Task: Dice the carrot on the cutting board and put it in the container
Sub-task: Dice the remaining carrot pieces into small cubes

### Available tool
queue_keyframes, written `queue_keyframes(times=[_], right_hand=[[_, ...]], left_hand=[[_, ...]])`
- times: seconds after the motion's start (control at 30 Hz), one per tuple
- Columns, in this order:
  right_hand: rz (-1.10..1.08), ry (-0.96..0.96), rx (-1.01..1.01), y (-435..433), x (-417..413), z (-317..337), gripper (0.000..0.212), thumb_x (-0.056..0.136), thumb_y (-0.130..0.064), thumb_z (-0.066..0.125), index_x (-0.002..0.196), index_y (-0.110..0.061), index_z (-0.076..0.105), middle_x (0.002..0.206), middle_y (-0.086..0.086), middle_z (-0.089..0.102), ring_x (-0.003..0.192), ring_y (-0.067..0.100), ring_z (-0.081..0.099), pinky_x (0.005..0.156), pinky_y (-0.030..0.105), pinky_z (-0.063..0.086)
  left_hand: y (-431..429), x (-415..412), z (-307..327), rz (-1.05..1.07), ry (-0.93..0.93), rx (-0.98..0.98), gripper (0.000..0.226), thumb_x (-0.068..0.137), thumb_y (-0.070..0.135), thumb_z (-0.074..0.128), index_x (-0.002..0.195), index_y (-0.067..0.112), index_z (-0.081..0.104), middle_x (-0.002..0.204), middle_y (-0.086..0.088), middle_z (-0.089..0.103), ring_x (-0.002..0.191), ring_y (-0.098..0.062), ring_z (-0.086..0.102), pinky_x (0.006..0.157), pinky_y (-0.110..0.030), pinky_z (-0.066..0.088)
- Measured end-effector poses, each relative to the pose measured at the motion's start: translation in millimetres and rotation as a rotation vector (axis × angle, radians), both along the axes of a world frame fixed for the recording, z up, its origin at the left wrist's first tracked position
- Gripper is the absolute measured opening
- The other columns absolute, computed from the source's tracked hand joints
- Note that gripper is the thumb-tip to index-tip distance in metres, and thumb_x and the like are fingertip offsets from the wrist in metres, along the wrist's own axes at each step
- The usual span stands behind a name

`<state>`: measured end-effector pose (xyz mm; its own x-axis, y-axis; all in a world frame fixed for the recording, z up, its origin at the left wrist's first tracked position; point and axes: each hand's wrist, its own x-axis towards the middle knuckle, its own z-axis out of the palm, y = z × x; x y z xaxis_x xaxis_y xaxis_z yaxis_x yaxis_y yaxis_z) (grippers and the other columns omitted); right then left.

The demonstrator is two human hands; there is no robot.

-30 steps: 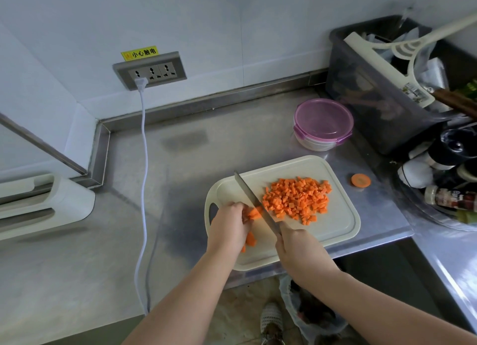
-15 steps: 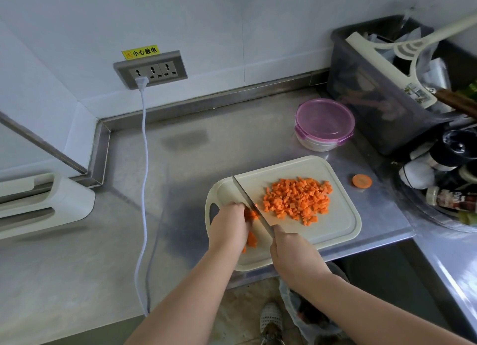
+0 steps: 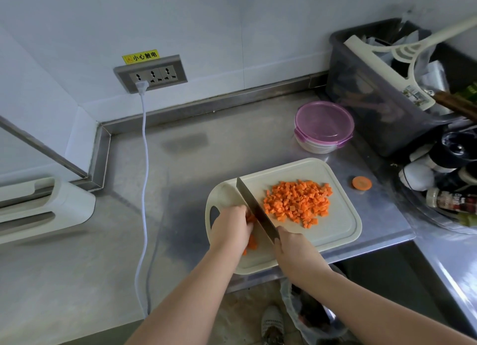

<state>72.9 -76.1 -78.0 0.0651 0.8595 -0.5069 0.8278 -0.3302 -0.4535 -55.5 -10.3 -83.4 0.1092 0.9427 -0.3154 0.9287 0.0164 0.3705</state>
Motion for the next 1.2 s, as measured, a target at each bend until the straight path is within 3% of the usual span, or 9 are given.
queue_keyframes(times=[0.17,0.33,0.43,0.6,0.7,0.83,0.93,1.03,1.2], right_hand=[[-0.008,0.029,0.051,-4.5,21.1,11.3,0.023,0.101,-0.024,0.032,0.112,-0.017,0.051,0.094,0.003,0.061,0.083,0.02,0.061,0.077,0.037,0.053],[0.007,0.011,0.155,-0.2,41.8,25.6,0.016,0.102,-0.024,0.034,0.1,-0.016,0.048,0.076,0.001,0.055,0.066,0.019,0.052,0.063,0.036,0.044],[-0.003,-0.017,0.219,2.6,56.5,30.6,0.017,0.103,-0.027,0.034,0.092,-0.019,0.043,0.063,-0.005,0.043,0.055,0.013,0.041,0.058,0.032,0.041],[0.099,-0.186,0.26,4.0,76.2,38.0,0.034,0.103,-0.034,0.033,0.134,-0.026,0.042,0.084,-0.005,0.06,0.075,0.02,0.059,0.061,0.03,0.042],[0.149,-0.295,0.317,4.9,83.7,39.2,0.037,0.102,-0.039,0.035,0.137,-0.032,0.038,0.099,-0.006,0.063,0.083,0.019,0.062,0.063,0.028,0.045],[0.202,-0.416,0.359,5.9,93.1,40.7,0.043,0.1,-0.043,0.037,0.142,-0.037,0.033,0.106,-0.009,0.063,0.089,0.023,0.06,0.064,0.027,0.034],[0.283,-0.449,0.38,6.5,94.2,42.8,0.042,0.1,-0.04,0.04,0.141,-0.033,0.037,0.103,-0.006,0.065,0.084,0.025,0.06,0.06,0.027,0.03],[0.311,-0.492,0.458,6.9,93.1,44.8,0.035,0.097,-0.038,0.047,0.132,-0.03,0.051,0.092,-0.004,0.068,0.066,0.025,0.05,0.051,0.026,0.023],[0.342,-0.51,0.382,6.3,91.1,48.6,0.035,0.102,-0.037,0.035,0.136,-0.028,0.04,0.105,-0.004,0.064,0.074,0.022,0.043,0.067,0.028,0.03]], left_hand=[[4.9,8.1,3.2,0.031,-0.069,-0.078,0.009,0.093,0.022,0.055,0.088,0.017,0.06,0.071,-0.005,0.069,0.046,-0.023,0.065,0.045,-0.035,0.054],[15.0,32.8,-0.9,0.005,-0.076,-0.008,0.006,0.089,0.024,0.06,0.092,0.018,0.063,0.096,-0.003,0.068,0.091,-0.023,0.064,0.077,-0.03,0.047],[18.7,45.0,-7.4,0.037,-0.136,-0.032,0.007,0.087,0.024,0.065,0.093,0.021,0.062,0.098,-0.001,0.068,0.096,-0.022,0.064,0.087,-0.031,0.047],[23.5,43.1,-6.6,0.093,-0.342,-0.091,0.023,0.083,0.005,0.069,0.105,0.006,0.065,0.101,-0.01,0.069,0.097,-0.024,0.064,0.089,-0.028,0.046],[25.8,23.6,8.7,0.152,-0.393,0.052,0.018,0.087,0.004,0.061,0.103,0.008,0.068,0.098,-0.004,0.07,0.094,-0.018,0.064,0.081,-0.02,0.043],[29.0,6.5,36.2,0.332,-0.432,0.436,0.028,0.085,-0.003,0.052,0.1,0.014,0.068,0.1,0.0,0.067,0.092,-0.019,0.062,0.079,-0.022,0.042],[33.3,20.5,51.2,0.017,-0.441,0.46,0.037,0.079,-0.008,0.048,0.095,0.016,0.071,0.099,0.001,0.066,0.092,-0.018,0.061,0.083,-0.025,0.044],[32.5,41.6,52.1,-0.373,-0.186,0.238,0.038,0.084,0.002,0.045,0.096,0.028,0.072,0.108,0.01,0.065,0.103,-0.013,0.056,0.093,-0.029,0.039],[39.3,60.4,39.2,-0.473,-0.019,0.151,0.041,0.091,0.009,0.042,0.111,0.034,0.067,0.122,0.011,0.06,0.117,-0.014,0.048,0.101,-0.028,0.032]])
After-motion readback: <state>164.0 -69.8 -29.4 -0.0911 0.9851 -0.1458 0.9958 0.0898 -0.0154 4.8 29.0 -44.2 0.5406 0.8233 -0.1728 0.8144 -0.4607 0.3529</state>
